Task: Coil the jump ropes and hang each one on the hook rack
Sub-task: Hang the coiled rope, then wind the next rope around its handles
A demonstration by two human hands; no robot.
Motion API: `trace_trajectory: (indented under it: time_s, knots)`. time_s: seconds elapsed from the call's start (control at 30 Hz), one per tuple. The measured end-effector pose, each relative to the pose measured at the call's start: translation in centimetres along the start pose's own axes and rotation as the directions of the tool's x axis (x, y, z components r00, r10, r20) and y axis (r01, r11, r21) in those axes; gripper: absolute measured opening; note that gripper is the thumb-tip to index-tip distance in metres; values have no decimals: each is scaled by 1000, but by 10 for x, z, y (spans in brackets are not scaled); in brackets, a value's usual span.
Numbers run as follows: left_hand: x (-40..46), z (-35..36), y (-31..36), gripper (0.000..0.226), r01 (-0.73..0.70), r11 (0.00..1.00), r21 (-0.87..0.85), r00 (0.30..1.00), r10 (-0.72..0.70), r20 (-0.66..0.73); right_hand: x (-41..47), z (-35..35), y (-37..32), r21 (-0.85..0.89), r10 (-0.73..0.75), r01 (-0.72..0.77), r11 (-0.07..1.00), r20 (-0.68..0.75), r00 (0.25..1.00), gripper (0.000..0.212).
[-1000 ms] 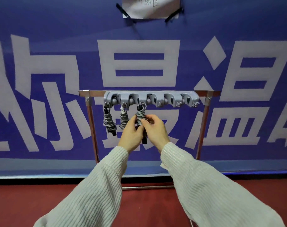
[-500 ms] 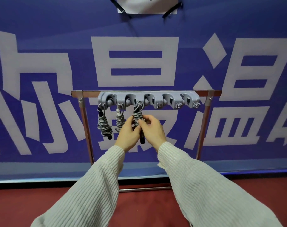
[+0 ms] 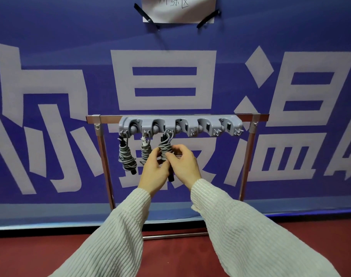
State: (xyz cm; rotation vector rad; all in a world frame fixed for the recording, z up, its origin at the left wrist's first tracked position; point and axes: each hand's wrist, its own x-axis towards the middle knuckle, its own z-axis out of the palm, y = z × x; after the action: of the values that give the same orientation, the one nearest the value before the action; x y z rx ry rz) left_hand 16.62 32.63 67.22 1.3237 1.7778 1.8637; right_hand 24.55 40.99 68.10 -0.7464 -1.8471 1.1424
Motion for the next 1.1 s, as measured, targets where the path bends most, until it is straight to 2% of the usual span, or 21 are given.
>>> trace_trajectory:
  time_s: [0.17,0.27,0.43,0.6,0.73,0.9,1.03,1.1]
  knots:
    - [2,0,2,29,25,999,28,999,-24,-25,2,-1,-6,0,27,-27,1000,23,999,25]
    - [4,1,5,27,10,998,65,1000,-9,-21,4,0,-10,-10,56,-56,998,3,998,34]
    - [12,-1,0,31,57,993,101,998,-59,21,11,-2,-10,-99,93,-91,991,12,996,28]
    - [15,-6,-15,37,99,988,115,990,-109,84,9,-1,4,-87,131,-126,988,52,990,30]
    - [19,-2,-19,37,174,984,48,983,-176,48,5,-2,12,-61,119,-115,991,54,991,40]
    - [21,0,-18,62,303,953,4,953,-303,-26,-1,-4,16,-67,113,-112,991,12,994,40]
    - [9,-4,-14,55,314,949,-14,947,-314,-65,-15,-8,16,-51,107,-111,993,-69,992,35]
    - [0,-9,-12,46,316,949,-18,946,-316,-76,-24,-7,16,-47,93,-97,994,-74,993,24]
